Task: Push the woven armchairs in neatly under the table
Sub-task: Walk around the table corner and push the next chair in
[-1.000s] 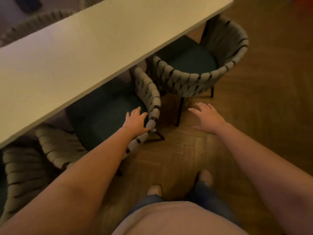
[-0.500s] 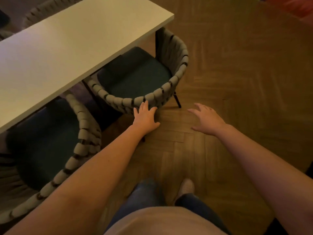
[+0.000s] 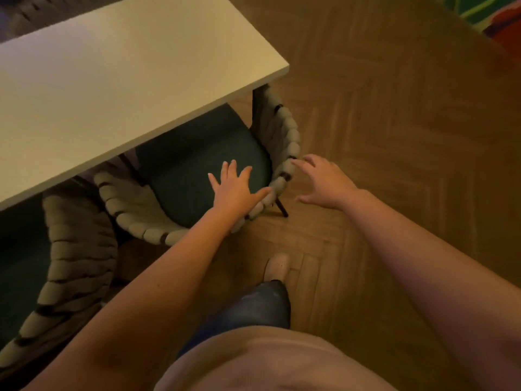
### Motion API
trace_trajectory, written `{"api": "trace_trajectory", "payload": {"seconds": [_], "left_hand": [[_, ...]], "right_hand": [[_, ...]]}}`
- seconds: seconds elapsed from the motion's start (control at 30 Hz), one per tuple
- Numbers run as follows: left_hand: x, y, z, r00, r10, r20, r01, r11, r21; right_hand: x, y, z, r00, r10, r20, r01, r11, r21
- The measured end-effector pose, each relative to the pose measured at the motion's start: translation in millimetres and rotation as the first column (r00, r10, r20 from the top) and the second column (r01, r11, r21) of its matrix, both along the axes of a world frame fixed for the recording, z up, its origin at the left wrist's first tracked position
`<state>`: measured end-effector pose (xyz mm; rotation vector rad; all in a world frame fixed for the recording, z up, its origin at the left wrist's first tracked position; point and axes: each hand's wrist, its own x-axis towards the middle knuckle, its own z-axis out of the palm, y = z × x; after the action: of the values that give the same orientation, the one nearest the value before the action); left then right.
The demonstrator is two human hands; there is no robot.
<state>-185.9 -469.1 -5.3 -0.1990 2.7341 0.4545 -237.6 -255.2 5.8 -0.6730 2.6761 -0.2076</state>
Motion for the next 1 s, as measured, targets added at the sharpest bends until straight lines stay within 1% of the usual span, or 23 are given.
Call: {"api": "trace_trajectory", "payload": {"seconds": [0.07, 0.13, 0.27, 0.37, 0.4, 0.47, 0.53, 0.63, 0.73, 0.87, 1.0], "left_hand": [[-30.5, 6.2, -0.9, 1.000, 0.000, 0.017, 0.000, 1.000, -0.019], [-73.2, 13.5, 0.5, 1.000, 0.028, 0.011, -0.027, 0.998, -0.062], [-145.3, 22.7, 3.4, 0.991, 0.137, -0.009, -0.137, 0.983, -0.123], [-191.5, 33.3, -0.3, 0.974, 0.227, 0.020, -0.222, 0.964, -0.150], [-213.0, 42.1, -3.5, 0.960, 0.280, 0.029, -0.272, 0.949, -0.156], [-241.3, 56.6, -6.8, 0.942, 0.334, 0.044, -0.325, 0.935, -0.144], [-268.9, 75.8, -8.0, 0.909, 0.414, 0.054, -0.406, 0.907, -0.112], [-307.5, 113.6, -5.4, 0.827, 0.558, 0.077, -0.555, 0.830, -0.054], [-338.5, 139.1, -4.1, 0.758, 0.644, 0.103, -0.642, 0.765, -0.061], [-380.2, 138.4, 2.2, 0.677, 0.732, 0.078, -0.723, 0.681, -0.115], [-427.9, 108.8, -1.4, 0.585, 0.809, 0.047, -0.796, 0.585, -0.155]], "right_hand": [[-37.8, 5.8, -2.5, 0.999, 0.041, 0.033, -0.042, 0.999, 0.013], [-89.1, 11.9, -2.1, 0.996, 0.087, 0.030, -0.088, 0.996, 0.033], [-182.1, 20.2, 2.2, 0.982, 0.190, 0.024, -0.191, 0.981, 0.036], [-245.1, 26.3, -0.7, 0.961, 0.278, 0.004, -0.278, 0.960, 0.041], [-275.9, 30.1, -3.5, 0.948, 0.318, 0.002, -0.318, 0.947, 0.031], [-313.3, 39.6, -9.1, 0.929, 0.369, 0.020, -0.370, 0.929, 0.021], [-354.2, 52.9, -14.4, 0.894, 0.445, 0.047, -0.446, 0.895, 0.010], [-421.0, 72.2, -12.8, 0.816, 0.571, 0.084, -0.575, 0.818, 0.025], [-477.9, 71.3, -5.6, 0.745, 0.663, 0.070, -0.667, 0.743, 0.058], [-537.2, 36.7, 0.2, 0.654, 0.754, 0.063, -0.756, 0.653, 0.046], [-589.1, -15.4, -1.7, 0.566, 0.823, 0.042, -0.824, 0.565, 0.040]]}}
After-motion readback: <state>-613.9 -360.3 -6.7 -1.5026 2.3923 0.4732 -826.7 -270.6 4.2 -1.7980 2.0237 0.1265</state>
